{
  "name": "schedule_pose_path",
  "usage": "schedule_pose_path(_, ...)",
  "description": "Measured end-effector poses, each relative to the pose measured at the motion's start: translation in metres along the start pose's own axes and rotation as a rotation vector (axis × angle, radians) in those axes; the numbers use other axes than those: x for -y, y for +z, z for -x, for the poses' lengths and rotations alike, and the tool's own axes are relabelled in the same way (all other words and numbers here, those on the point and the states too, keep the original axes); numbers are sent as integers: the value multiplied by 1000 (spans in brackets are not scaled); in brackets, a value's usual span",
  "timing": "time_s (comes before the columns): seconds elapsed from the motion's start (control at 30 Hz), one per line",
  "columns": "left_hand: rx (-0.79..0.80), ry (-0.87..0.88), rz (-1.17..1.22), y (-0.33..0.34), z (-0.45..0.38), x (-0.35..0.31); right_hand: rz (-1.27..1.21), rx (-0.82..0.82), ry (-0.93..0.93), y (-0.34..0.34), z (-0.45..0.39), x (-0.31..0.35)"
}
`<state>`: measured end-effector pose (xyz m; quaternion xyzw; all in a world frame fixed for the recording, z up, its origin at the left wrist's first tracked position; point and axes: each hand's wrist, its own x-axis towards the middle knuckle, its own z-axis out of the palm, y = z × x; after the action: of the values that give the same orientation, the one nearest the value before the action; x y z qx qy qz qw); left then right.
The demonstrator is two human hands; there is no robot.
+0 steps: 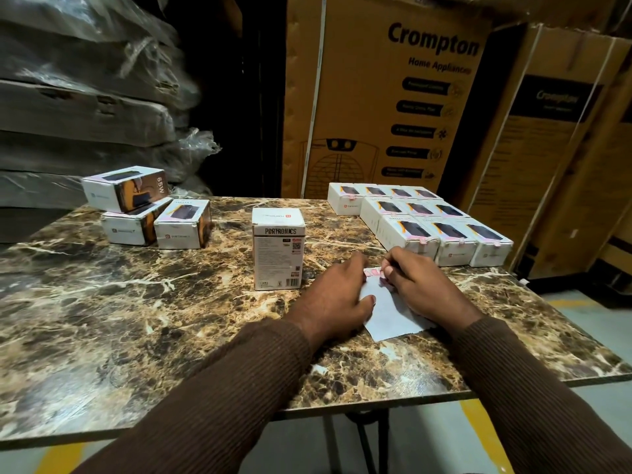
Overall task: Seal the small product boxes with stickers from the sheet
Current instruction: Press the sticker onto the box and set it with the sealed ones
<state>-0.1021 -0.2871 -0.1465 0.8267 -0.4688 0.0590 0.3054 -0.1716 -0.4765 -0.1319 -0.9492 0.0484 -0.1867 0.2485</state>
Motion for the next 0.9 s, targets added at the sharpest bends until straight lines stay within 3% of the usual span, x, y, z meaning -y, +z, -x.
schedule_pose_path(0.37, -152, 75, 97, -8, 1, 2, 132, -68, -84, 0, 0, 0)
schedule_pose_path(0.53, -271, 188, 139, -26, 5, -4, -7, -185, -111, -2, -3, 7)
schedule_pose_path(0.73, -407, 341, 71, -109, 31, 9, -204, -300, -274, -15, -4, 72)
schedule_pose_path(0.9, -329, 272, -64, -163, 30, 63, -247, -279, -394, -3, -18, 133)
